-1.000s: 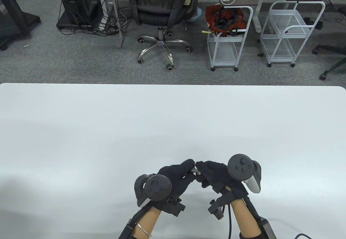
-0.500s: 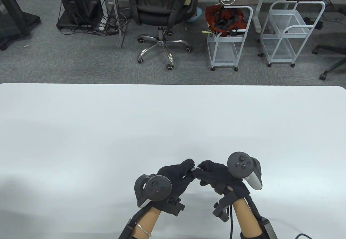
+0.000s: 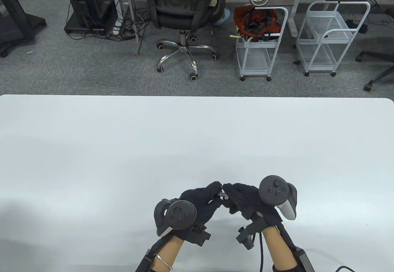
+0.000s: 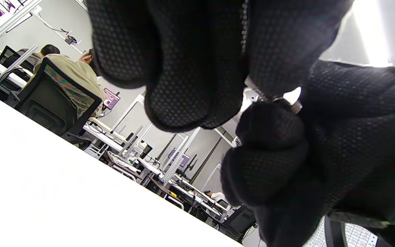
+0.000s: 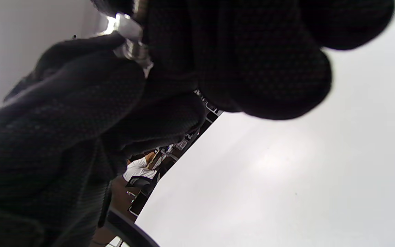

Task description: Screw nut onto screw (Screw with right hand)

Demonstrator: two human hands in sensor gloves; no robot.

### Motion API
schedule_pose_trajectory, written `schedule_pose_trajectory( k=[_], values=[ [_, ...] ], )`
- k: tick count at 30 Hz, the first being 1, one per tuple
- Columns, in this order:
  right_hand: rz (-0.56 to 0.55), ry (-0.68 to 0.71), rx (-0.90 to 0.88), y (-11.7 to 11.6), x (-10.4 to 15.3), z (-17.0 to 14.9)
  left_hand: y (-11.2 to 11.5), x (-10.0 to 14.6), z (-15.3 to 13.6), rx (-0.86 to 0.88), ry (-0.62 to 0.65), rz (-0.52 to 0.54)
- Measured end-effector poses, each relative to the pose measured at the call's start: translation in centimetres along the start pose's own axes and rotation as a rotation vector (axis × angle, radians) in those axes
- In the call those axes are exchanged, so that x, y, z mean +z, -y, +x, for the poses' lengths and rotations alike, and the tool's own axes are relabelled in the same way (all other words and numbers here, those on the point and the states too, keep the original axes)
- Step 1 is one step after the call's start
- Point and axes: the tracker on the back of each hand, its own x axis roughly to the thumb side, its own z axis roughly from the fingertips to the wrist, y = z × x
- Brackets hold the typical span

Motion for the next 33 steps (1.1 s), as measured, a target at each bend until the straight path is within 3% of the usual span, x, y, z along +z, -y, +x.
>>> schedule_pose_trajectory(
  k=[4,7,9,14,18,23,28,33],
  values=[
    [0.140,-0.005,0.012,-0.05,-0.15,0.02,-0.07,-0.02,-0.06,-0.013,-0.005,0.006],
    [0.004,0.018,0.006,-0.06,-0.15,-0.09,-0.07,-0.02,-0.05,-0.012,-0.004,0.007],
    [-0.021,0.010,-0.022,-0.09,-0.05,-0.11,-0.08,-0.04,-0.01,0.015,-0.006,0.007],
    [0.129,-0.006,0.002,0.05,-0.04,0.05,-0.12,-0.04,-0.04,0.000,-0.005,0.009],
    [-0.017,0.007,0.006,-0.07,0.02,0.05,-0.08,-0.04,-0.05,0.002,-0.004,0.004],
    [0.112,0.000,-0.007,-0.03,-0.02,0.11,-0.23,-0.01,0.10,-0.020,0.002,0.017],
    [-0.037,0.013,-0.014,-0.10,0.09,-0.03,-0.18,0.00,0.20,0.000,0.005,0.013],
    [0.109,0.004,-0.025,0.07,0.03,0.17,-0.24,0.03,0.22,-0.022,0.003,0.028]
  ],
)
